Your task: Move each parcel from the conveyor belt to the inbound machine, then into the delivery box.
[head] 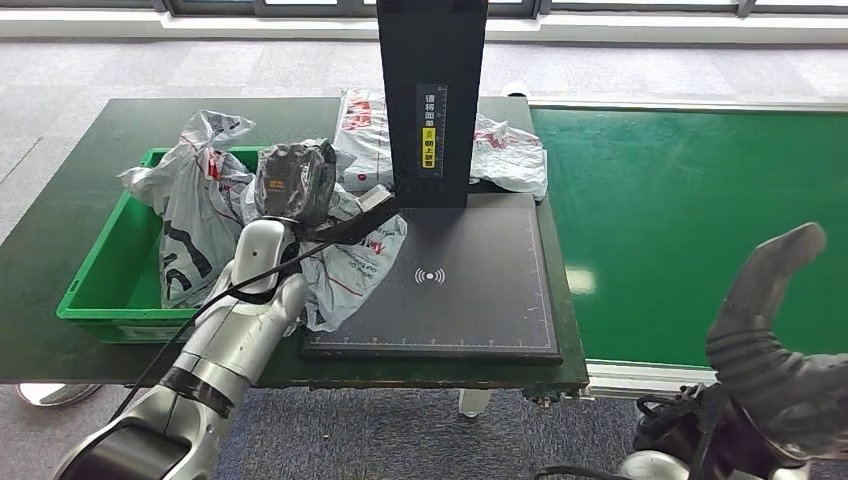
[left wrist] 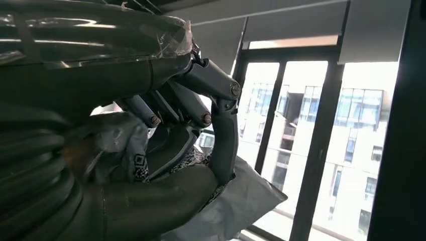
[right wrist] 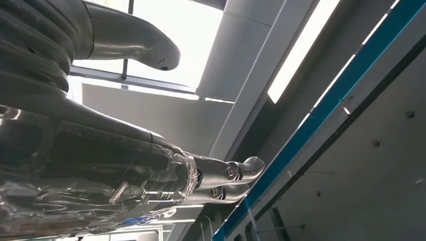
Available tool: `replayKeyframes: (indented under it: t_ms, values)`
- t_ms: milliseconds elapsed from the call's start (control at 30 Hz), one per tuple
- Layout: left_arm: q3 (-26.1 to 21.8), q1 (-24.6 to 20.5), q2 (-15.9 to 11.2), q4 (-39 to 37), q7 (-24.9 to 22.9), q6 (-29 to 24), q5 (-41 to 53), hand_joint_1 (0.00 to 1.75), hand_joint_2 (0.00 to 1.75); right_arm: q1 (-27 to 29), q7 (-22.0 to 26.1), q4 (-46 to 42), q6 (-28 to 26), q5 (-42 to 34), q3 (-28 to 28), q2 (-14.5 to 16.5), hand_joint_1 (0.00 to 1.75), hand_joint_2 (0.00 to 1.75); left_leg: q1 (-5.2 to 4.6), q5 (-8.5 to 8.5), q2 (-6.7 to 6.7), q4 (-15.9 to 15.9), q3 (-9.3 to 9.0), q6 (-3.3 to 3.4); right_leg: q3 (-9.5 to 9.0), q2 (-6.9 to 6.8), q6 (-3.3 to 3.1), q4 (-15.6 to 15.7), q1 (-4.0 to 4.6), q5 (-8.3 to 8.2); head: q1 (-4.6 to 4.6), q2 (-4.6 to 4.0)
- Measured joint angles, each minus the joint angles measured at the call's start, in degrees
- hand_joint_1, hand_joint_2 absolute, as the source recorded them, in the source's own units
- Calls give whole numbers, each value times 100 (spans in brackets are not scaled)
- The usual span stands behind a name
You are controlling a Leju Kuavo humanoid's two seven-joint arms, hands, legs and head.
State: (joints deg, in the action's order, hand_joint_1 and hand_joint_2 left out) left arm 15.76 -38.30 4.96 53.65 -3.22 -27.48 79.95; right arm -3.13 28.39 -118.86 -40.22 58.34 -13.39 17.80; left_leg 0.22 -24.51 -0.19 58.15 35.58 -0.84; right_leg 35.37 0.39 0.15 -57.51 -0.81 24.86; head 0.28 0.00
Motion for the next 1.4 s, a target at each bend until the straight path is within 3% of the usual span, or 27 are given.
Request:
replayKeyframes:
  t_ms: [267, 767, 833, 933, 1000, 1033, 1133, 1167, 1300, 1400]
  values:
    - [-152, -6, 0, 516, 68, -478, 574, 175, 175, 28, 300, 0, 0, -299, 58, -1, 0, 175, 0, 1, 1, 0, -1, 0, 0, 0, 0, 0, 0, -1, 0, 0]
    - [-193, -99, -24, 684, -1, -567, 769, 175, 175, 50, 347, -5, 0, -382, 108, -1, 0, 175, 0, 1, 1, 0, -1, 0, 1, 0, 0, 0, 1, -1, 0, 0]
    - [-38, -309, -169, 642, -618, -602, 851, 175, 175, 51, 345, -17, 0, -414, 114, -1, 0, 175, 2, 3, 3, 0, 0, -1, 4, 1, -2, -1, 2, -2, 1, 0]
    - [744, -934, -640, 378, -2009, -614, 871, 175, 175, 51, 344, -30, 0, -460, 125, -1, 0, 175, 3, 5, 11, 0, -2, -3, 6, 8, -5, -2, 3, -6, 0, 0]
    - [1265, -1337, -940, 8, -2392, -581, 875, 175, 175, 52, 345, -31, 0, -473, 136, -1, 0, 175, 4, 7, 11, -1, -4, -6, 3, 8, -6, -3, 4, -5, -1, 0]
    - [1450, -1491, -1059, -229, -2478, -565, 876, 158, 175, 53, 351, -31, 0, -477, 142, -1, 0, 175, 5, 9, 10, -2, -5, -8, 1, 8, -7, -4, 5, -4, 0, 0]
    - [1709, -1733, -1279, -928, -2592, -621, 876, 28, 175, 62, 447, -30, 0, -532, 159, -1, 0, 175, 6, 10, 22, -4, -10, -12, 1, 20, -9, -6, 4, -4, 1, 0]
    - [1736, -1750, -1324, -1119, -2599, -690, 876, 1, 175, 70, 523, -27, 0, -590, 168, -1, 0, 175, 6, 9, 28, -4, -11, -13, 3, 26, -9, -6, 4, -5, 0, 0]
    - [1750, -1594, -1392, -1629, -2451, -1091, 842, 0, 175, 99, 778, 78, 0, -817, 240, -1, 0, 175, 5, 8, 24, -4, -11, -13, 2, 25, -10, -6, 3, -3, -1, 0]
    - [1591, -1300, -1303, -1737, -1935, -1133, 558, 0, 175, 98, 746, 170, 2, -799, 264, -1, 0, 175, 5, 7, 1, -4, -9, -13, -2, 3, -14, -5, 3, 2, 0, 0]
